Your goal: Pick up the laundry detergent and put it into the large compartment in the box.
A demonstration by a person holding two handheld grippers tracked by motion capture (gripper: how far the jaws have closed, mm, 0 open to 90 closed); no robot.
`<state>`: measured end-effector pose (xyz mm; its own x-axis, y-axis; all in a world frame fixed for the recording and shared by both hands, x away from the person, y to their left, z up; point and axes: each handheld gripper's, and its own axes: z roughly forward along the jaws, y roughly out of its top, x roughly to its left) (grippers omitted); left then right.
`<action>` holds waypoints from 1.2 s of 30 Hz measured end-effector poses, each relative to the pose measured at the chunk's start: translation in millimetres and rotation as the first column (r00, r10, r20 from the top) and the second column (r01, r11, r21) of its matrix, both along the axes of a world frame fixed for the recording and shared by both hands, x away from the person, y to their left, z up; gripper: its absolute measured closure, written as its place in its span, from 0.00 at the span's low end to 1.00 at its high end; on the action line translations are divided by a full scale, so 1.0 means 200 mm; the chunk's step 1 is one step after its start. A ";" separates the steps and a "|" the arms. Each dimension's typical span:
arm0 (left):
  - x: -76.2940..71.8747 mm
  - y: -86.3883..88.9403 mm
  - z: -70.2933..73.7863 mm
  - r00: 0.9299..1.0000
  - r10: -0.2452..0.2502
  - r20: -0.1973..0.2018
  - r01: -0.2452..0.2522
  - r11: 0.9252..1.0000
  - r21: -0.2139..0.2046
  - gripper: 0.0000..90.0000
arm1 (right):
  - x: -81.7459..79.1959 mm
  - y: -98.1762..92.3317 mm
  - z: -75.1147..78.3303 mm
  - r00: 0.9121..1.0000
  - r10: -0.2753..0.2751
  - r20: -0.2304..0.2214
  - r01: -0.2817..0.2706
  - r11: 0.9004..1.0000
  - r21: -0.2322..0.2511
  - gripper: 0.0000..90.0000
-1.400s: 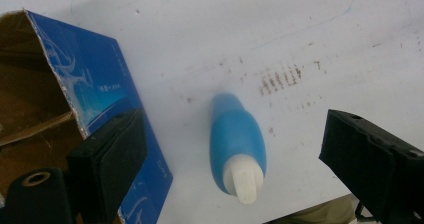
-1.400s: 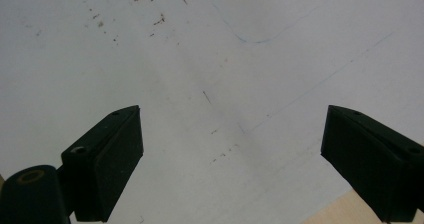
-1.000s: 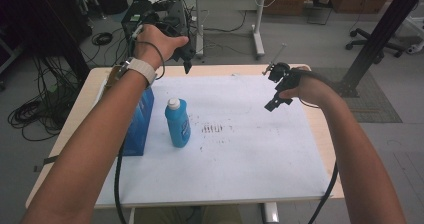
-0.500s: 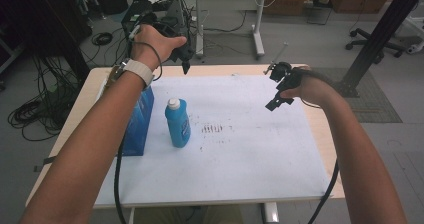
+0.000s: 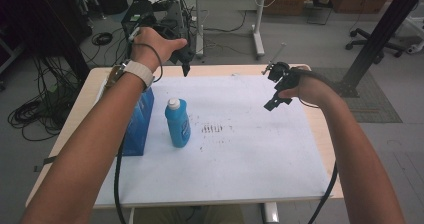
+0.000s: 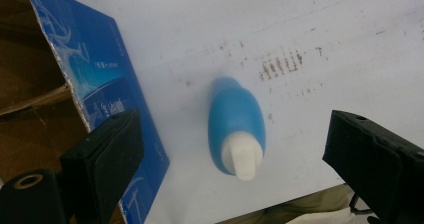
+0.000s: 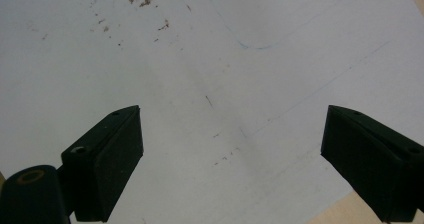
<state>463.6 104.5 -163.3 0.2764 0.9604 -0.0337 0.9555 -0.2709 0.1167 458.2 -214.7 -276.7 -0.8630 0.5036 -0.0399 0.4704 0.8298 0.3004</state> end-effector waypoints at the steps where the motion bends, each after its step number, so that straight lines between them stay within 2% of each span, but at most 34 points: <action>1: 0.00 0.00 -0.01 1.000 0.008 -0.001 -0.008 1.000 -0.002 0.11 | 0.00 0.00 0.00 1.000 0.001 0.000 -0.001 1.000 0.000 0.11; 17: -0.06 0.02 -0.08 0.999 0.038 -0.032 -0.038 0.999 -0.007 0.12 | 0.00 0.01 0.00 1.000 0.004 0.003 -0.004 1.000 -0.001 0.11; 36: -0.10 0.02 -0.14 0.997 0.069 -0.025 -0.069 0.998 0.005 0.10 | 0.00 0.03 -0.01 1.000 0.015 0.006 -0.015 1.000 0.000 0.11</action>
